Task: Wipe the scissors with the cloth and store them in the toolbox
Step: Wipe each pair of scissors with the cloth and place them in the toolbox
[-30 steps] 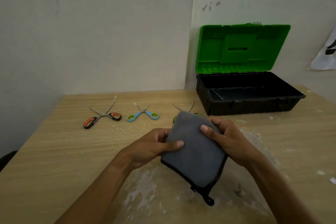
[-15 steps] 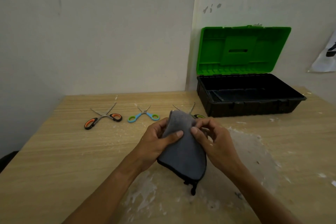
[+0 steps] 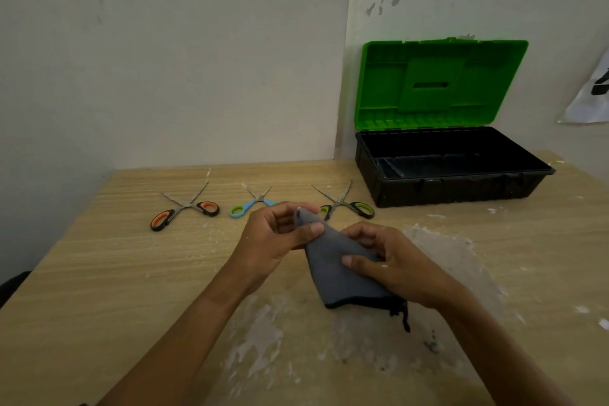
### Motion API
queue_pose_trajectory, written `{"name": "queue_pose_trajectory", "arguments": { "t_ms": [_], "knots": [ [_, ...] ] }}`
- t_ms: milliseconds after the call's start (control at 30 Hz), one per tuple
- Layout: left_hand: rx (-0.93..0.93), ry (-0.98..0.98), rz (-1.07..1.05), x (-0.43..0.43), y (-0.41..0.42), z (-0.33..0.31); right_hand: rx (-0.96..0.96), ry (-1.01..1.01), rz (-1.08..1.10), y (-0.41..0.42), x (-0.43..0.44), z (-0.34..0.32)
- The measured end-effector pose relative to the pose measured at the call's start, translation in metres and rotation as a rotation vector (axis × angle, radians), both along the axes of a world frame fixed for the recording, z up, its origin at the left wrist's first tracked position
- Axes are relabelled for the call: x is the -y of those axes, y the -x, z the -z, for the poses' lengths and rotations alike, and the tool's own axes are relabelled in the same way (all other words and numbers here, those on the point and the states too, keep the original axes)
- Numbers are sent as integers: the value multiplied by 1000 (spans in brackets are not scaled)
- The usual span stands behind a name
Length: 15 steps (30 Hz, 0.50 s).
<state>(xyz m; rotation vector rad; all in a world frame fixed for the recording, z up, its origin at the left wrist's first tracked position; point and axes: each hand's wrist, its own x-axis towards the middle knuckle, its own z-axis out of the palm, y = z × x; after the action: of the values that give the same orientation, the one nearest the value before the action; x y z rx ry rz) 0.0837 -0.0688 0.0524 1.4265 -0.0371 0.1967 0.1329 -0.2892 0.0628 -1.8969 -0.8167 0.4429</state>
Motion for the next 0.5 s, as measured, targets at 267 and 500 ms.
{"name": "queue_pose_trajectory", "arguments": {
  "t_ms": [267, 500],
  "knots": [
    [-50, -13, -222, 28, 3, 12, 387, 22, 231, 14, -15, 8],
    [-199, 360, -93, 31, -6, 8, 429, 42, 379, 9, -18, 25]
  ]
}}
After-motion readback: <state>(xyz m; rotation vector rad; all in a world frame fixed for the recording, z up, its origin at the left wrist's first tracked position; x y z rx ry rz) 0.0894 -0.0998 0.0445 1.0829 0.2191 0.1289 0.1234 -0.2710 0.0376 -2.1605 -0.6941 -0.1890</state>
